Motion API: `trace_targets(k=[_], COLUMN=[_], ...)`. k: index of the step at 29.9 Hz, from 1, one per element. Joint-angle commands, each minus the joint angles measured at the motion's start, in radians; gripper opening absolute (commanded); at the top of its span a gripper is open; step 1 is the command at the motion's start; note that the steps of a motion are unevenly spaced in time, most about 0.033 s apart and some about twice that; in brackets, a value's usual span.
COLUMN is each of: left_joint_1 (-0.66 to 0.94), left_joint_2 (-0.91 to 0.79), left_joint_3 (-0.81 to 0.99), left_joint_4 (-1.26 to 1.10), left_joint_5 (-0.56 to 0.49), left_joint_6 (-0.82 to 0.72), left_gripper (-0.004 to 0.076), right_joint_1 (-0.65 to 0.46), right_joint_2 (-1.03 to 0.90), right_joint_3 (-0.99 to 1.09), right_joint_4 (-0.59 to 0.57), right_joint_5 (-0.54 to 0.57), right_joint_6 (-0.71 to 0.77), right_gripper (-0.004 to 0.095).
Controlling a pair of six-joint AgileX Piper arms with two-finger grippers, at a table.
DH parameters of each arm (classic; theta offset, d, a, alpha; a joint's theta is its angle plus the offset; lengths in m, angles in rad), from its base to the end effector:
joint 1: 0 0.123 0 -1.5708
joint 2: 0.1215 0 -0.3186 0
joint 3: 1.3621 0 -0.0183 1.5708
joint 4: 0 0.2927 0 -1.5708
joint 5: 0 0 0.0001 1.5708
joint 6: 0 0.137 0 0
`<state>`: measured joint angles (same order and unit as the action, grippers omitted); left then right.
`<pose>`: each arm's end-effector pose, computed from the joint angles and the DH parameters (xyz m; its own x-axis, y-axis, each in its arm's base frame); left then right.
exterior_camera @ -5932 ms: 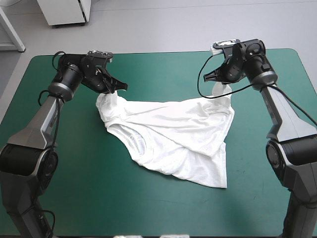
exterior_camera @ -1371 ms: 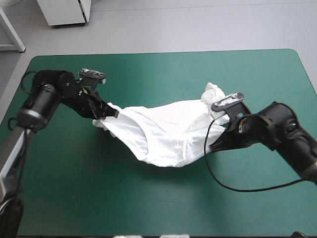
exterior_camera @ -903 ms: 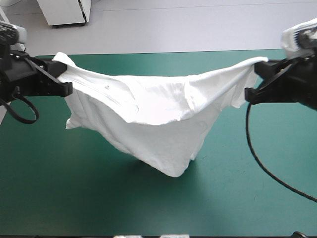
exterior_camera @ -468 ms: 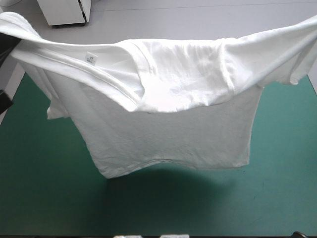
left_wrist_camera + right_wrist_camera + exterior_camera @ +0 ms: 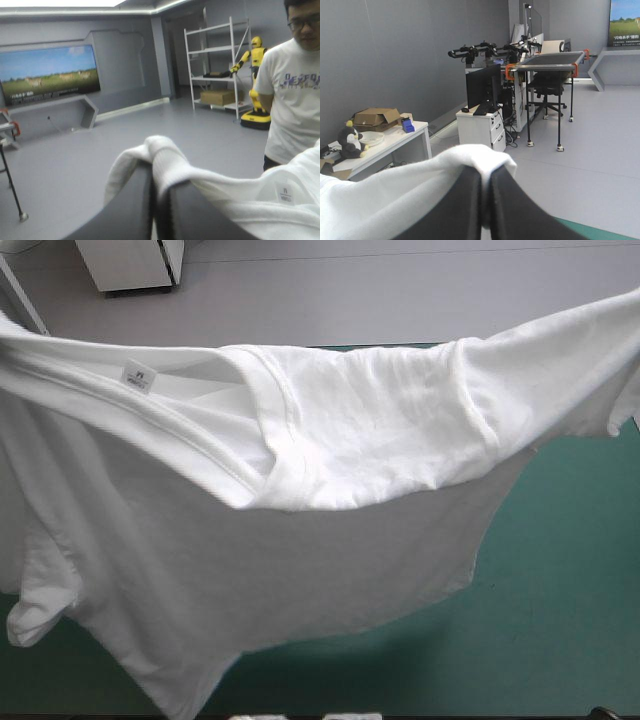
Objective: Fold the cloth
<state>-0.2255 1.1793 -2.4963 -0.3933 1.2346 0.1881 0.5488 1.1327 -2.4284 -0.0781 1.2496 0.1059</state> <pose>0.0579 -0.0642 0.7464 0.2176 -0.0001 -0.9760 0.5438 0.8304 0.1211 0.0675 0.0294 0.7349 0.0767 0.1417 -0.9869 -0.4654 0.8805 0.0903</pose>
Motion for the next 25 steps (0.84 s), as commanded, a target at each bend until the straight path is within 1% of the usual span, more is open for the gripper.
trace_targets(k=[1, 6, 12, 15, 18, 21, 25], left_joint_1=[-0.003, -0.003, -0.003, -0.003, -0.003, -0.001, -0.001], left_joint_2=[0.029, 0.065, 0.172, 0.233, 0.303, 0.378, 0.474], left_joint_3=[0.071, 0.188, 0.271, 0.277, 0.277, 0.277, 0.277], left_joint_4=[0.034, 0.097, 0.164, 0.174, 0.187, 0.195, 0.197], left_joint_5=[-0.037, -0.03, -0.03, -0.032, -0.038, -0.048, -0.1], left_joint_6=[-0.02, -0.032, -0.032, -0.032, -0.032, -0.032, -0.032], left_gripper=[-0.001, -0.001, -0.001, -0.001, -0.001, -0.001, -0.001], right_joint_1=[0.0, 0.0, 0.0, 0.0, -0.012, -0.064, -0.157], right_joint_2=[0.005, 0.012, 0.053, 0.099, 0.174, 0.244, 0.343], right_joint_3=[0.067, 0.256, 0.48, 0.54, 0.545, 0.545, 0.545], right_joint_4=[-0.06, -0.126, -0.276, -0.359, -0.427, -0.417, -0.354], right_joint_5=[-0.003, -0.003, -0.035, -0.054, -0.07, -0.119, -0.175], right_joint_6=[0.023, 0.025, 0.071, 0.071, 0.075, 0.075, 0.075], right_gripper=[-0.0013, -0.0013, -0.0017, -0.0018, -0.0018, -0.0017, -0.0017])
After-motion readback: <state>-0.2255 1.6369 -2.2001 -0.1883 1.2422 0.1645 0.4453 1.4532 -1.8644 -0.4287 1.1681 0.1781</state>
